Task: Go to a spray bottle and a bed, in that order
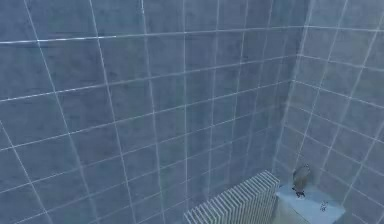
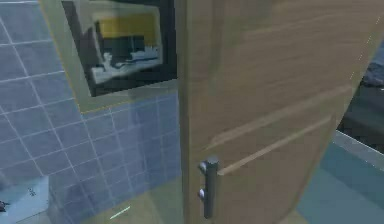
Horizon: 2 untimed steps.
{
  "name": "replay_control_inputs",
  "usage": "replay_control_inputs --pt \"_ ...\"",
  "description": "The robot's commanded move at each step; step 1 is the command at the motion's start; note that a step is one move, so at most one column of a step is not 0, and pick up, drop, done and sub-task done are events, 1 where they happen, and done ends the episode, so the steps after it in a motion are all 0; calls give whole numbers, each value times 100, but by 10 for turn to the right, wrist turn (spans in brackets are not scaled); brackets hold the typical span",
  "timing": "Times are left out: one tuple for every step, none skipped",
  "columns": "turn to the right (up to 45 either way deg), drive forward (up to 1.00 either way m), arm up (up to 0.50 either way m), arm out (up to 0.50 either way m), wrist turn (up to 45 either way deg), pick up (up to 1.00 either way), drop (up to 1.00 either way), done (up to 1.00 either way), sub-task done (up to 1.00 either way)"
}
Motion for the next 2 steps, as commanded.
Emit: replay_control_inputs --pt "-450 0 0 0 0 0 0 0 0" --pt "-450 0 0 0 0 0 0 0 0"
